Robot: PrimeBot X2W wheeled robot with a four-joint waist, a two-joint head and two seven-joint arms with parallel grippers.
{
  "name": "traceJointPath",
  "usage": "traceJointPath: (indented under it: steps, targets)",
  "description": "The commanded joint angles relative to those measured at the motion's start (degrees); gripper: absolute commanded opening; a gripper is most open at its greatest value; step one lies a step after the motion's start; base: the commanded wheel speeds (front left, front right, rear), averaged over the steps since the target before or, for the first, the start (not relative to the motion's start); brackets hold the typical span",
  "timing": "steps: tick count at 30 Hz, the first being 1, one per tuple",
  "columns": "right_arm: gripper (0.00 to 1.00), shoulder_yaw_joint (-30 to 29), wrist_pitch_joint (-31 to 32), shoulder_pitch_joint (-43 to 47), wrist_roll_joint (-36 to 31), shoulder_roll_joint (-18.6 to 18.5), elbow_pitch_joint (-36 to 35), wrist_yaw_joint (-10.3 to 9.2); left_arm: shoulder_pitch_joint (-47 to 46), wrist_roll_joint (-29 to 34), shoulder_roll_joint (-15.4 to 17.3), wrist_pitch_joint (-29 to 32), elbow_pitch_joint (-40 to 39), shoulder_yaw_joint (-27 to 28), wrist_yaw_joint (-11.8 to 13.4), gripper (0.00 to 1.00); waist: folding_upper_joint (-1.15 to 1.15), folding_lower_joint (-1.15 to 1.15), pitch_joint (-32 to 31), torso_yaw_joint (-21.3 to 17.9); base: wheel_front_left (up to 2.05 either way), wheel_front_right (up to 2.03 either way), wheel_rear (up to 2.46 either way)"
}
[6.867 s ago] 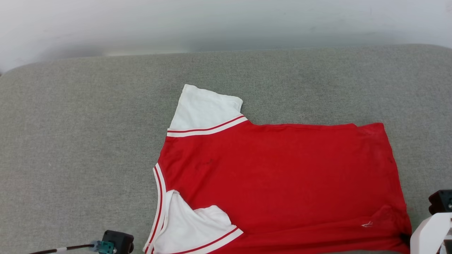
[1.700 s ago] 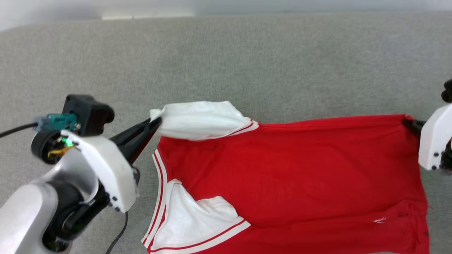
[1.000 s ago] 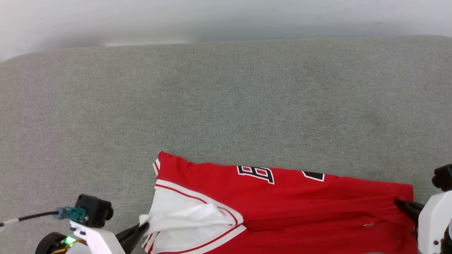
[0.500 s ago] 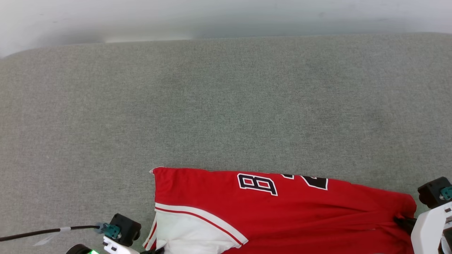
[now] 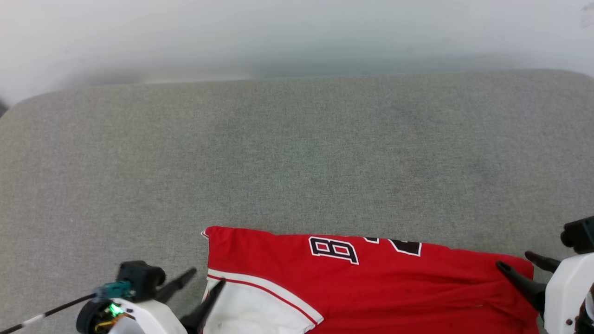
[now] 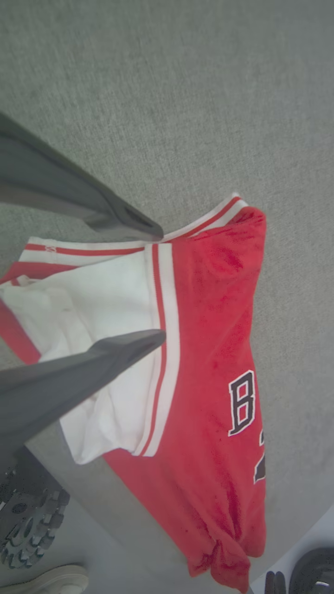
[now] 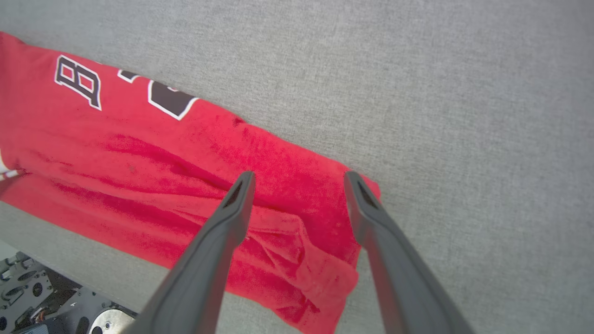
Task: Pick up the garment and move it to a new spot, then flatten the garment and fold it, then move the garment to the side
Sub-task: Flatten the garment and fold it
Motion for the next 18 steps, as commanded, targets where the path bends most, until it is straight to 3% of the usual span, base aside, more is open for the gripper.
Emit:
traceJointPath:
  steps: [1,6,11,15,18]
  targets:
    - [1.0,-2.23,0.74,0.45,1.42,1.5,-1.49,-0.04,-0.44,0.11,-0.93,-3.59,-0.68,1.96,1.09,1.0,0.0,0.0,-1.04,-0.11,0.0,0.0,0.0]
    - [1.0,-10.21,2.33,3.02,2.22,6.4,-4.76,-0.03,1.23,0.65,-4.19,-14.95,-2.09,7.36,4.48,1.0,0.0,0.0,-2.11,-0.05,0.0,0.0,0.0]
    - [1.0,-18.38,4.66,5.92,0.01,13.82,-5.62,-0.03,2.76,3.1,-7.24,-24.29,-1.72,11.5,7.38,1.0,0.0,0.0,-2.24,0.35,0.0,0.0,0.0]
    - [1.0,-24.05,6.16,7.75,-3.45,19.35,-4.88,-0.03,3.6,6.35,-10.61,-26.14,-2.62,15.48,7.91,1.0,0.0,0.0,-1.61,1.29,0.0,0.0,0.0]
    - [1.0,-27.36,6.96,8.64,-5.51,22.9,-3.62,-0.03,3.54,11.19,-14.4,-26.24,-5.29,19.82,6.44,1.0,0.0,0.0,-1.0,2.02,0.0,0.0,0.0]
